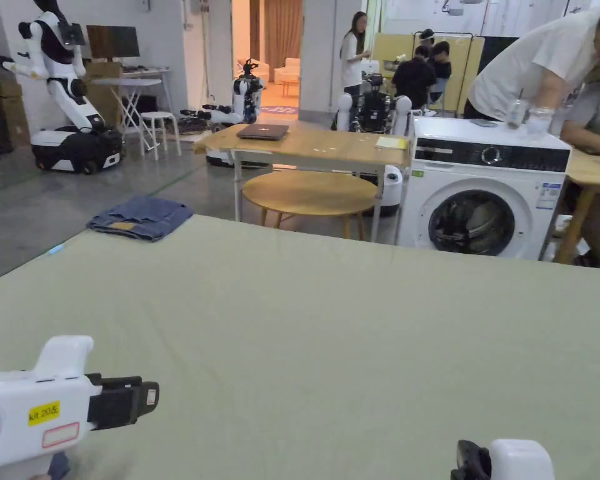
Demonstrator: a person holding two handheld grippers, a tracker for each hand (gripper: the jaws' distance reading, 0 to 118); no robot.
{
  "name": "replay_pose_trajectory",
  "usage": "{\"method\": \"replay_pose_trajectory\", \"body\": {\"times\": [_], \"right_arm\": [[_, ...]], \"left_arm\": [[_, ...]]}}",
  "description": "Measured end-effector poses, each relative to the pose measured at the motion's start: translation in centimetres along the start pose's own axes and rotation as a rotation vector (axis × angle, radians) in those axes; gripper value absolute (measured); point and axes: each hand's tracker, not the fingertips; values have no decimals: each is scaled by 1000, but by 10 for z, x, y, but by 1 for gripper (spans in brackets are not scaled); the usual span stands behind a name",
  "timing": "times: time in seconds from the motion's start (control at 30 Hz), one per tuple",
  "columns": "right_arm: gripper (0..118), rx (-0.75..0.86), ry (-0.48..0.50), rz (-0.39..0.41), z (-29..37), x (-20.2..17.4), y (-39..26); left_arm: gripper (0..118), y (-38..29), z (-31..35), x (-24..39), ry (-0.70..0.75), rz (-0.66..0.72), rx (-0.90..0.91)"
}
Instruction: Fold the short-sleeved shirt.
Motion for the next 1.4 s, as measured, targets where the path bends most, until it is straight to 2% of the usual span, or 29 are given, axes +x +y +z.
{"method": "replay_pose_trajectory", "body": {"times": [0.07, 0.2, 0.27, 0.33, 0.43, 0.7, 0.8, 0.93, 1.33, 1.4], "right_arm": [[0, 28, -20, -16, 4, 10, 7], [0, 58, -57, -33, 8, 25, 18], [0, 74, -72, -43, 12, 30, 22], [0, 91, -84, -61, 15, 33, 23], [0, 119, -98, -76, 18, 35, 25], [0, 204, -146, -79, 21, 32, 26], [0, 234, -164, -55, 21, 30, 27], [0, 229, -153, -75, 19, 30, 29], [0, 243, -168, -52, 23, 28, 29], [5, 249, -177, -39, 24, 27, 29]], "left_arm": [[35, -6, -7, 41, 60, -51, 99], [30, -18, -21, 97, 146, -162, 293], [18, -23, -29, 118, 172, -165, 360], [9, -23, -36, 137, 161, -156, 366], [1, -27, -41, 155, 113, -147, 420], [0, -31, -39, 185, 96, -136, 453], [0, -33, -39, 184, 104, -136, 461], [0, -32, -39, 181, 107, -107, 447], [0, -33, -36, 185, 139, -105, 468], [1, -30, -34, 184, 118, -98, 465]]}}
